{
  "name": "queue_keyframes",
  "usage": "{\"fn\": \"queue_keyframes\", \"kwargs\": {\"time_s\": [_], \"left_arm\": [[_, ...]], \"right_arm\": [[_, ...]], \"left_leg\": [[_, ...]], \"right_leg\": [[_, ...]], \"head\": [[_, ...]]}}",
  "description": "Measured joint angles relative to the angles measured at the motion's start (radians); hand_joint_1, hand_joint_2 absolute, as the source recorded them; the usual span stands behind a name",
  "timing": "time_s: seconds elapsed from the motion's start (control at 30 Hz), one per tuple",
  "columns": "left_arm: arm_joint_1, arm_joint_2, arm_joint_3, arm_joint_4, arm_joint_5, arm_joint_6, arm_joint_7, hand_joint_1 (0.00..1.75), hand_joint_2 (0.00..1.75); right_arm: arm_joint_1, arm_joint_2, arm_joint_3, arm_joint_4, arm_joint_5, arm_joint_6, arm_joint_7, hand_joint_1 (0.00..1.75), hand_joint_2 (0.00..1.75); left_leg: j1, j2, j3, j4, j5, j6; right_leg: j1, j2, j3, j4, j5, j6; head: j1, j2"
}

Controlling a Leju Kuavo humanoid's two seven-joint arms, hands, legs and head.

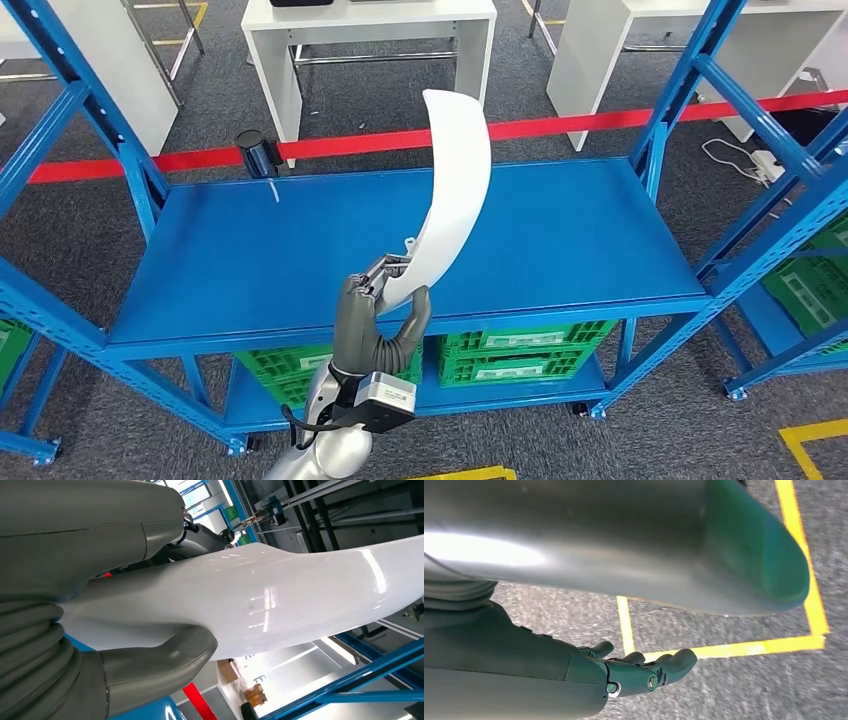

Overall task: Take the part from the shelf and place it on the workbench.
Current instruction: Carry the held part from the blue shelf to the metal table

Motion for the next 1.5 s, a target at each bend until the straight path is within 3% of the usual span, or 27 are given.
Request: {"fn": "queue_keyframes", "kwargs": {"time_s": [0.07, 0.1, 0.13, 0.17, 0.23, 0.3, 0.33, 0.43, 0.5, 0.57, 0.6, 0.63, 0.7, 0.77, 0.83, 0.87, 0.93, 0.97, 1.0, 1.1, 1.13, 1.2, 1.27, 1.33, 1.37, 1.43, 1.5], "left_arm": [[-0.001, 0.0, 0.0, 0.005, 0.0, 0.0, 0.001, 1.75, 1.75], [-0.001, 0.0, 0.0, 0.009, 0.0, 0.0, 0.001, 1.75, 1.75], [-0.001, 0.0, 0.0, 0.013, 0.0, 0.0, 0.002, 1.75, 1.75], [-0.001, 0.0, 0.0, 0.017, 0.0, 0.0, 0.002, 1.75, 1.75], [-0.001, 0.0, 0.0, 0.021, 0.0, 0.0, 0.002, 1.75, 1.75], [-0.002, -0.001, -0.001, 0.022, -0.001, 0.0, 0.002, 1.75, 1.75], [-0.003, -0.002, -0.002, 0.023, -0.001, 0.0, 0.002, 1.75, 1.75], [-0.01, -0.002, -0.006, 0.028, -0.002, -0.005, 0.005, 1.75, 1.75], [-0.012, -0.002, -0.007, 0.033, -0.003, -0.009, 0.011, 1.75, 1.75], [-0.013, -0.001, -0.01, 0.038, -0.004, -0.014, 0.019, 1.75, 1.75], [-0.012, -0.001, -0.012, 0.042, -0.004, -0.017, 0.022, 1.75, 1.75], [-0.011, -0.001, -0.016, 0.046, -0.004, -0.021, 0.025, 1.75, 1.75], [-0.009, -0.001, -0.023, 0.054, -0.001, -0.031, 0.03, 1.75, 1.75], [-0.008, 0.0, -0.029, 0.062, 0.006, -0.043, 0.033, 1.75, 1.75], [-0.007, 0.0, -0.034, 0.068, 0.014, -0.052, 0.031, 1.75, 1.75], [-0.006, 0.0, -0.037, 0.071, 0.017, -0.056, 0.029, 1.75, 1.75], [-0.005, 0.0, -0.041, 0.08, 0.023, -0.063, 0.025, 1.75, 1.75], [-0.005, 0.0, -0.043, 0.085, 0.026, -0.067, 0.023, 1.75, 1.75], [-0.005, 0.0, -0.045, 0.09, 0.028, -0.069, 0.021, 1.75, 1.75], [-0.005, 0.001, -0.049, 0.108, 0.031, -0.072, 0.019, 1.75, 1.75], [-0.004, 0.002, -0.049, 0.114, 0.032, -0.072, 0.019, 1.75, 1.75], [-0.002, 0.003, -0.049, 0.127, 0.033, -0.066, 0.019, 1.75, 1.75], [-0.001, 0.004, -0.049, 0.137, 0.033, -0.057, 0.019, 1.75, 1.75], [-0.002, 0.004, -0.048, 0.145, 0.032, -0.049, 0.02, 1.75, 1.75], [-0.002, 0.004, -0.048, 0.148, 0.029, -0.045, 0.021, 1.75, 1.75], [-0.002, 0.006, -0.047, 0.154, 0.021, -0.04, 0.027, 1.75, 1.75], [-0.001, 0.008, -0.047, 0.157, 0.012, -0.039, 0.033, 1.75, 1.75]], "right_arm": [[0.0, -0.001, 0.0, 0.0, 0.001, 0.002, 0.0, 0.0, 0.0], [0.0, -0.001, 0.0, 0.0, 0.002, 0.003, 0.0, 0.0, 0.0], [0.0, -0.002, 0.001, 0.0, 0.002, 0.004, 0.001, 0.0, 0.0], [0.0, -0.003, 0.001, 0.0, 0.002, 0.003, 0.001, 0.0, 0.0], [-0.001, -0.004, 0.001, 0.0, 0.002, 0.003, 0.001, 0.0, 0.0], [-0.005, -0.006, 0.003, 0.0, 0.002, 0.003, 0.001, 0.0, 0.0], [-0.006, -0.007, 0.004, 0.0, 0.001, 0.003, 0.001, 0.0, 0.0], [-0.007, -0.008, 0.007, 0.0, -0.002, 0.004, 0.002, 0.0, 0.0], [-0.008, -0.007, 0.008, 0.0, -0.005, 0.005, 0.001, 0.0, 0.0], [-0.008, -0.007, 0.008, 0.0, -0.006, 0.005, -0.001, 0.0, 0.0], [-0.007, -0.007, 0.008, 0.0, -0.007, 0.004, -0.001, 0.0, 0.0], [-0.005, -0.007, 0.008, 0.0, -0.008, 0.001, 0.0, 0.0, 0.0], [-0.004, -0.007, 0.008, 0.0, -0.008, -0.009, 0.003, 0.0, 0.0], [-0.003, -0.007, 0.008, 0.0, -0.008, -0.028, 0.012, 0.0, 0.0], [0.0, -0.008, 0.008, 0.0, -0.007, -0.05, 0.024, 0.0, 0.0], [0.001, -0.008, 0.008, 0.0, -0.007, -0.059, 0.029, 0.0, 0.0], [0.004, -0.008, 0.008, 0.0, -0.007, -0.073, 0.039, 0.0, 0.0], [0.005, -0.008, 0.008, 0.0, -0.007, -0.079, 0.044, 0.0, 0.0], [0.007, -0.008, 0.008, 0.0, -0.006, -0.084, 0.047, 0.0, 0.0], [0.011, -0.008, 0.008, 0.0, -0.002, -0.093, 0.052, 0.0, 0.0], [0.012, -0.008, 0.008, 0.0, 0.0, -0.095, 0.052, 0.0, 0.0], [0.014, -0.008, 0.008, 0.0, 0.002, -0.097, 0.051, 0.0, 0.0], [0.014, -0.009, 0.008, 0.0, 0.006, -0.095, 0.047, 0.0, 0.0], [0.013, -0.01, 0.009, 0.0, 0.012, -0.094, 0.038, 0.0, 0.0], [0.012, -0.011, 0.009, 0.0, 0.015, -0.094, 0.032, 0.0, 0.0], [0.012, -0.009, 0.01, 0.0, 0.018, -0.094, 0.022, 0.0, 0.0], [0.011, -0.006, 0.011, 0.0, 0.014, -0.097, 0.014, 0.0, 0.0]], "left_leg": [[-0.004, 0.002, -0.025, 0.001, 0.019, 0.01], [-0.007, 0.003, -0.038, 0.003, 0.029, 0.013], [-0.01, 0.004, -0.051, 0.006, 0.037, 0.014], [-0.013, 0.004, -0.065, 0.01, 0.045, 0.015], [-0.017, 0.004, -0.091, 0.021, 0.059, 0.014], [-0.019, 0.004, -0.107, 0.029, 0.071, 0.008], [-0.019, 0.005, -0.11, 0.03, 0.078, 0.003], [-0.019, 0.004, -0.116, 0.025, 0.095, -0.014], [-0.017, 0.001, -0.133, 0.063, 0.044, -0.028], [-0.008, 0.0, -0.159, 0.169, -0.055, -0.041], [-0.003, 0.001, -0.168, 0.228, -0.088, -0.047], [0.001, 0.001, -0.168, 0.27, -0.098, -0.052], [0.008, 0.001, -0.124, 0.265, -0.059, -0.059], [0.013, 0.0, -0.023, 0.141, -0.028, -0.066], [0.011, -0.004, 0.049, 0.031, -0.046, -0.056], [0.007, -0.005, 0.059, 0.01, -0.056, -0.047], [0.004, -0.004, 0.046, 0.007, -0.046, -0.023], [0.003, -0.002, 0.037, 0.008, -0.037, -0.011], [0.003, 0.0, 0.025, 0.007, -0.026, -0.001], [-0.002, 0.003, -0.02, 0.008, 0.011, 0.015], [-0.005, 0.004, -0.036, 0.01, 0.023, 0.016], [-0.012, 0.004, -0.069, 0.015, 0.045, 0.017], [-0.017, 0.004, -0.095, 0.021, 0.063, 0.016], [-0.02, 0.005, -0.108, 0.024, 0.079, 0.009], [-0.02, 0.005, -0.11, 0.023, 0.087, 0.004], [-0.019, 0.006, -0.111, 0.019, 0.102, -0.008], [-0.017, 0.004, -0.124, 0.041, 0.07, -0.021]], "right_leg": [[0.003, 0.0, -0.034, 0.114, -0.095, 0.0], [0.005, 0.0, -0.044, 0.166, -0.122, -0.001], [0.007, 0.0, -0.042, 0.195, -0.127, -0.002], [0.01, 0.0, -0.025, 0.193, -0.11, -0.005], [0.019, 0.0, 0.056, 0.096, -0.062, -0.019], [0.029, 0.0, 0.136, -0.023, -0.053, -0.035], [0.032, 0.0, 0.153, -0.055, -0.059, -0.042], [0.031, -0.001, 0.144, -0.074, -0.038, -0.057], [0.022, -0.004, 0.125, -0.084, -0.012, -0.067], [0.019, -0.005, 0.099, -0.084, 0.011, -0.069], [0.018, -0.006, 0.084, -0.083, 0.021, -0.066], [0.017, -0.008, 0.069, -0.081, 0.032, -0.064], [0.013, -0.011, 0.04, -0.075, 0.052, -0.056], [0.01, -0.012, 0.016, -0.066, 0.068, -0.044], [0.011, -0.01, 0.006, -0.06, 0.082, -0.03], [0.011, -0.01, 0.004, -0.06, 0.09, -0.023], [0.007, -0.01, 0.002, -0.062, 0.102, -0.009], [0.004, -0.009, -0.005, -0.054, 0.088, -0.004], [0.003, -0.009, -0.017, -0.027, 0.055, 0.0], [0.006, -0.007, -0.067, 0.146, -0.091, 0.002], [0.009, -0.007, -0.074, 0.196, -0.107, 0.0], [0.015, -0.006, -0.039, 0.207, -0.075, -0.01], [0.027, -0.005, 0.062, 0.092, -0.039, -0.032], [0.037, -0.005, 0.15, -0.036, -0.051, -0.048], [0.041, -0.006, 0.167, -0.069, -0.061, -0.052], [0.041, -0.007, 0.163, -0.083, -0.048, -0.058], [0.033, -0.011, 0.146, -0.091, -0.025, -0.069]], "head": [[0.004, 0.0], [0.006, 0.0], [0.006, 0.0], [0.006, 0.0], [0.007, 0.0], [0.006, 0.0], [0.007, 0.0], [0.011, 0.0], [0.009, 0.0], [0.005, 0.0], [0.004, 0.0], [0.004, 0.0], [0.004, 0.0], [0.002, 0.0], [0.001, 0.0], [0.0, 0.0], [0.002, 0.0], [0.003, 0.0], [0.004, 0.0], [0.01, 0.0], [0.011, 0.0], [0.012, 0.0], [0.012, 0.0], [0.011, 0.0], [0.011, 0.0], [0.014, 0.0], [0.014, 0.0]]}}
